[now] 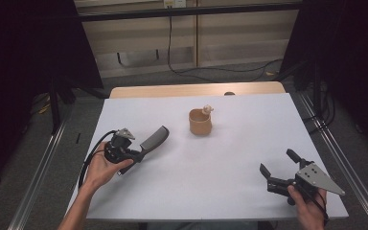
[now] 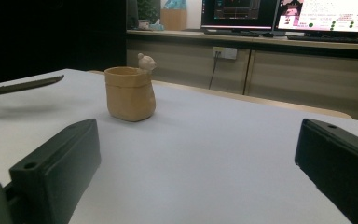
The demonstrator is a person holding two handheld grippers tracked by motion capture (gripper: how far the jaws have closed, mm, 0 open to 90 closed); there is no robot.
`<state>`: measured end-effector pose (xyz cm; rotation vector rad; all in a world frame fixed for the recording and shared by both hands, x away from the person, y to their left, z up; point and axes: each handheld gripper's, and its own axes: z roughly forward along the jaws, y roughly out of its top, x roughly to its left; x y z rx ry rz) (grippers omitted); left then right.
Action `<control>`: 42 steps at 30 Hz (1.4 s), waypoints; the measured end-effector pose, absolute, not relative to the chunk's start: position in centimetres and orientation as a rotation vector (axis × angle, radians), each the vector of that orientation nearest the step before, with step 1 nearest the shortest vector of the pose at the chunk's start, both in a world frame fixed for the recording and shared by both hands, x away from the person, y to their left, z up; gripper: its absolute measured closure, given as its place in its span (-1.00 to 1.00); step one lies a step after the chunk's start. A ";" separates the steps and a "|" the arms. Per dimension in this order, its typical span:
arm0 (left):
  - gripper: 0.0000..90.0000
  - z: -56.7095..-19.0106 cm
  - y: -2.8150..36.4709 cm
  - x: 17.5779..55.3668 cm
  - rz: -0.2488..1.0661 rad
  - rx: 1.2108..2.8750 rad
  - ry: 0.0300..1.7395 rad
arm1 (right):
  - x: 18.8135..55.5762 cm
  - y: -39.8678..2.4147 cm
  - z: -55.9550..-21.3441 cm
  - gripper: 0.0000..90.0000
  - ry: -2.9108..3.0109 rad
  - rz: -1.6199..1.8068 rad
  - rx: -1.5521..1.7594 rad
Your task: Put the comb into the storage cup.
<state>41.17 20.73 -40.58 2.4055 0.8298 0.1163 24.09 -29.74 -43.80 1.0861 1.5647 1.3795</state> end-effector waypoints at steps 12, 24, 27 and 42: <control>0.62 -39.7 21.2 40.5 0.194 2.261 0.828 | 24.1 -29.7 -43.8 -1.00 1.565 1.380 1.087; 0.62 -39.1 21.5 40.0 0.316 2.150 0.829 | 24.0 -29.8 -43.8 -1.00 1.558 1.381 1.090; 0.62 -38.9 21.4 39.8 0.344 2.134 0.814 | 24.1 -29.8 -43.8 -1.00 1.559 1.380 1.088; 0.62 -38.1 21.6 39.3 0.360 1.979 0.741 | 24.1 -29.8 -43.8 -1.00 1.560 1.380 1.087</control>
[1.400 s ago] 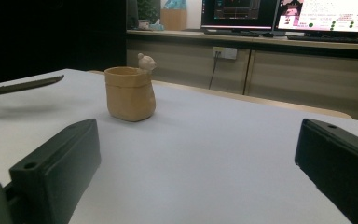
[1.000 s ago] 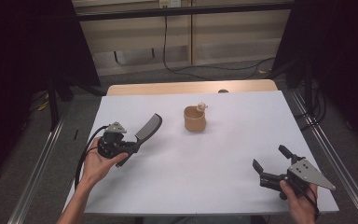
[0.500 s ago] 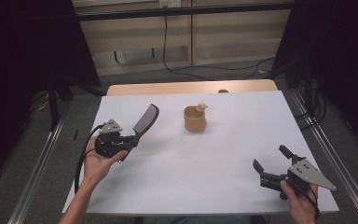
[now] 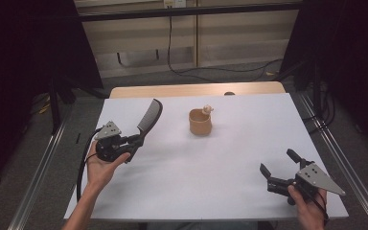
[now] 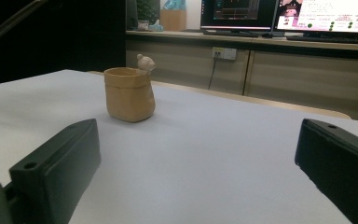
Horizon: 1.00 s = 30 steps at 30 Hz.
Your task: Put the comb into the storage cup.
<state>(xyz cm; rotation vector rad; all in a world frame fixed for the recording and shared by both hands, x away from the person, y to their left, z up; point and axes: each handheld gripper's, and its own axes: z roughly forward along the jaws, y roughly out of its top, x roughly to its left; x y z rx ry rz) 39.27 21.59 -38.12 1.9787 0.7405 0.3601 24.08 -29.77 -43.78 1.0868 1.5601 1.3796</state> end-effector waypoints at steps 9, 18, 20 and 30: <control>0.62 -37.6 21.4 39.3 0.387 1.887 0.740 | 24.1 -29.8 -43.8 -1.00 1.559 1.380 1.088; 0.62 -37.3 19.4 40.0 0.404 1.839 0.707 | 24.1 -29.8 -43.8 -1.00 1.558 1.380 1.087; 0.62 -37.2 18.8 40.0 0.404 1.837 0.693 | 24.1 -29.8 -43.8 -1.00 1.558 1.381 1.087; 0.62 -37.2 17.1 40.6 0.436 1.786 0.646 | 24.0 -29.8 -43.8 -1.00 1.558 1.383 1.087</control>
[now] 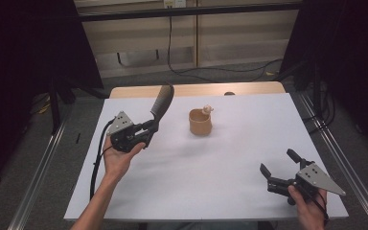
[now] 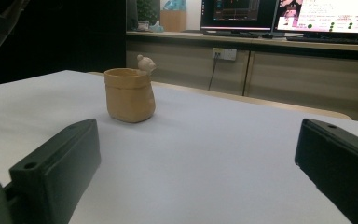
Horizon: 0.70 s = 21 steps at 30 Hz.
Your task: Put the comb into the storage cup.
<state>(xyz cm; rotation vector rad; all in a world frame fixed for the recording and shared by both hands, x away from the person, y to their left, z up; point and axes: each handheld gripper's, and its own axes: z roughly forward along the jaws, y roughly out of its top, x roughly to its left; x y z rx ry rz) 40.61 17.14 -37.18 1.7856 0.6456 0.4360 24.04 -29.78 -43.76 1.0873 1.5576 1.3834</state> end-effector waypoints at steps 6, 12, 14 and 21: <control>0.62 -37.1 16.5 41.0 0.440 1.750 0.639 | 24.1 -29.8 -43.8 -1.00 1.558 1.383 1.086; 0.62 -37.0 15.6 41.2 0.426 1.746 0.634 | 24.1 -29.8 -43.8 -1.00 1.558 1.384 1.085; 0.62 -37.0 15.4 41.3 0.421 1.741 0.629 | 24.1 -29.8 -43.8 -1.00 1.558 1.384 1.084; 0.62 -37.1 14.1 41.7 0.410 1.726 0.599 | 24.1 -29.8 -43.8 -1.00 1.560 1.384 1.085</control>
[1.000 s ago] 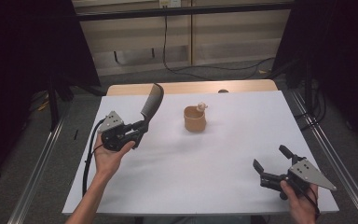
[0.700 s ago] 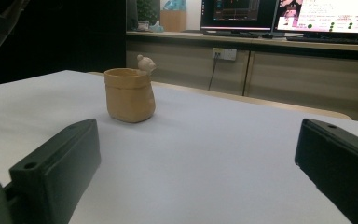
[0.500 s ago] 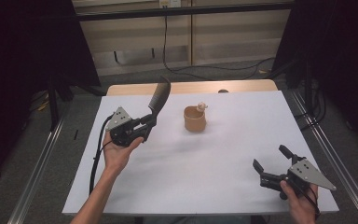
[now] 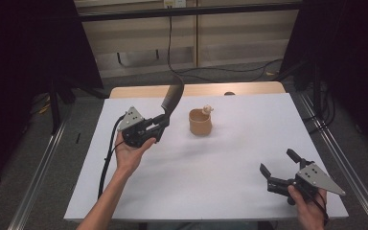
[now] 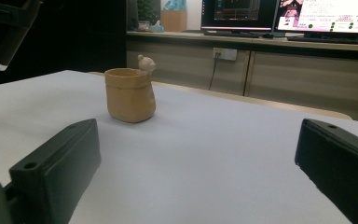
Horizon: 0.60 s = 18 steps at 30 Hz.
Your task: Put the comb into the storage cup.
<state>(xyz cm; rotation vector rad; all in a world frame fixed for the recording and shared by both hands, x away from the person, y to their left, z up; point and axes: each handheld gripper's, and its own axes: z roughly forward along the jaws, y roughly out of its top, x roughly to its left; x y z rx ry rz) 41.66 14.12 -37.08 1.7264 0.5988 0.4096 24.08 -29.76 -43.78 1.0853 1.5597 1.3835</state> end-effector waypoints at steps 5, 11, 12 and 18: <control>0.62 -36.7 13.3 41.9 0.405 1.712 0.590 | 24.1 -29.8 -43.8 -1.00 1.559 1.385 1.085; 0.62 -36.5 12.2 42.2 0.417 1.707 0.575 | 24.0 -29.8 -43.8 -1.00 1.559 1.386 1.086; 0.62 -36.5 12.0 42.2 0.416 1.698 0.573 | 24.0 -29.8 -43.8 -1.00 1.560 1.386 1.087; 0.62 -36.8 11.3 42.8 0.429 1.680 0.553 | 24.0 -29.8 -43.8 -1.00 1.559 1.386 1.088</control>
